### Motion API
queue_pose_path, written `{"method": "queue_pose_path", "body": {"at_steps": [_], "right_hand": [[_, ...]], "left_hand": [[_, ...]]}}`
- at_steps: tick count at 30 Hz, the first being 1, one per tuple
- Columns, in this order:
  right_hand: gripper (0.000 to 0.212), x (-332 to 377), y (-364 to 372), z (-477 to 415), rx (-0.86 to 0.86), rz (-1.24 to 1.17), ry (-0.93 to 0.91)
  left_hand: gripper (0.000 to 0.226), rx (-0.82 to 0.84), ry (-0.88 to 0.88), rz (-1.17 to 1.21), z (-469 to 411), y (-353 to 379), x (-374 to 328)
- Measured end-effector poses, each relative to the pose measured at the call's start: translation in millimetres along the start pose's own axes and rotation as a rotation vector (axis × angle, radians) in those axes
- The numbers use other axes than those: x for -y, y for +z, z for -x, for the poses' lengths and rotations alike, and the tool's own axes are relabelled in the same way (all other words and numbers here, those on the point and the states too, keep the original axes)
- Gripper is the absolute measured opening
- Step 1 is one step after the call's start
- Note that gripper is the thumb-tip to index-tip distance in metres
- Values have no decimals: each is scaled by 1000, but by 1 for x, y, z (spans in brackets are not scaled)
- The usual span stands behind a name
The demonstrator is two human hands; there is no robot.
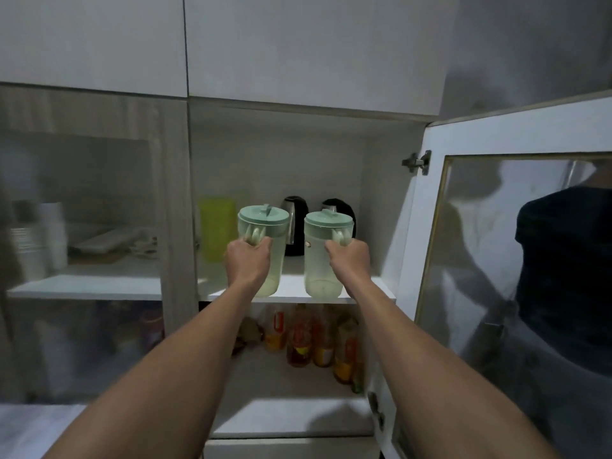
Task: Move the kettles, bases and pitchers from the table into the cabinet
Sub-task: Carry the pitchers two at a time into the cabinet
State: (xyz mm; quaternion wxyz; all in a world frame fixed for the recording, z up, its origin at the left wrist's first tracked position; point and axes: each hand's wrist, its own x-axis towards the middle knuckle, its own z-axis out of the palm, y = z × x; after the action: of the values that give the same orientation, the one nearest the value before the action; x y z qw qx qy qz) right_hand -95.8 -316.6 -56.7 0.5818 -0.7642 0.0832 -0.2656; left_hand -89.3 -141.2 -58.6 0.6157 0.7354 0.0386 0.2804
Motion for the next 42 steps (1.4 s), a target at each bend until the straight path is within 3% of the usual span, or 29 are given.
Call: {"method": "queue_pose_path", "body": {"at_steps": [9,26,30,34,42], "right_hand": [[17,-13,51,-62,-15,-14,13],[17,-69,186,-196,169,14,19],[25,-86,209,-224,211,7,49],[25,-104,226,-246,238,-15,78],[30,-124,250,-274,297,170,-39]], "left_hand": [[19,-18,-42,30,-72,25,30],[20,-208,-179,-26,-186,81,109],[16,-255,-200,-45,-208,97,128],[27,-273,-245,-93,-230,111,148],[28,-242,-230,-160,-255,136,165]]}}
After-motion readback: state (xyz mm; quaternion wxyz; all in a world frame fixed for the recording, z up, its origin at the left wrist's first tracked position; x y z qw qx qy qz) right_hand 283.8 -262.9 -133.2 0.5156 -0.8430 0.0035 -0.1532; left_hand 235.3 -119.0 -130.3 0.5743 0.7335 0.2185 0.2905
